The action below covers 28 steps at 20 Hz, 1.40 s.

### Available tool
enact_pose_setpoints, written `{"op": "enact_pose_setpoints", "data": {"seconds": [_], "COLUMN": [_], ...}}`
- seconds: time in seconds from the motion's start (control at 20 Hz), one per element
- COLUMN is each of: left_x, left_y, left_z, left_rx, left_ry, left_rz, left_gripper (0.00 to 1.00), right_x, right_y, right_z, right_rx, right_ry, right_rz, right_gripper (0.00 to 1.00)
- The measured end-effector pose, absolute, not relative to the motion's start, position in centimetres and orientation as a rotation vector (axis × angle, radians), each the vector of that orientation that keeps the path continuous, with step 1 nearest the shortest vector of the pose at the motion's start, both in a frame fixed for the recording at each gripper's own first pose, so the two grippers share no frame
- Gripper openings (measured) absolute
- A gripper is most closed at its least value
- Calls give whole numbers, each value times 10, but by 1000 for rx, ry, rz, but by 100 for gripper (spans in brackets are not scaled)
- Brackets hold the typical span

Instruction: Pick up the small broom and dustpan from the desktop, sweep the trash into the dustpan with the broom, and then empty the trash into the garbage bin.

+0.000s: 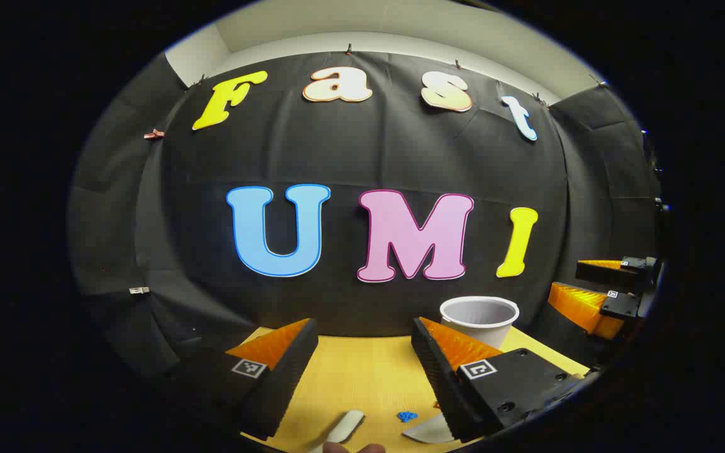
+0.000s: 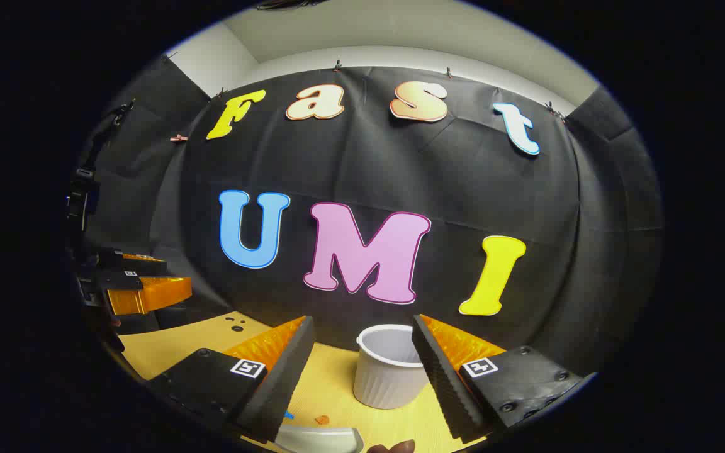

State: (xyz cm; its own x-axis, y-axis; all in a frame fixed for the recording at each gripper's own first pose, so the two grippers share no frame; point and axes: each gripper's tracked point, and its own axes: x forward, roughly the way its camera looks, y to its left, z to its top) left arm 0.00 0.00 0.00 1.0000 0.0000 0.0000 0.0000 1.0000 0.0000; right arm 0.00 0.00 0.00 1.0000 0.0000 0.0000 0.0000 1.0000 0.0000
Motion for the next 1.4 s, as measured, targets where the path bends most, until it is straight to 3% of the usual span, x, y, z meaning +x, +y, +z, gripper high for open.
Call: {"op": "enact_pose_setpoints", "data": {"seconds": [0.85,1.4], "left_x": [-2,-7], "left_y": [-5,-5], "left_z": [-5,-30], "left_rx": [19,28], "left_ry": [19,59], "left_rz": [-8,-16], "left_gripper": [96,96], "right_x": [-3,-89], "right_y": [-2,22], "right_z": [-18,-160], "right_rx": [21,-50], "right_ry": [62,575], "right_rz": [29,227], "right_gripper": [97,95]}}
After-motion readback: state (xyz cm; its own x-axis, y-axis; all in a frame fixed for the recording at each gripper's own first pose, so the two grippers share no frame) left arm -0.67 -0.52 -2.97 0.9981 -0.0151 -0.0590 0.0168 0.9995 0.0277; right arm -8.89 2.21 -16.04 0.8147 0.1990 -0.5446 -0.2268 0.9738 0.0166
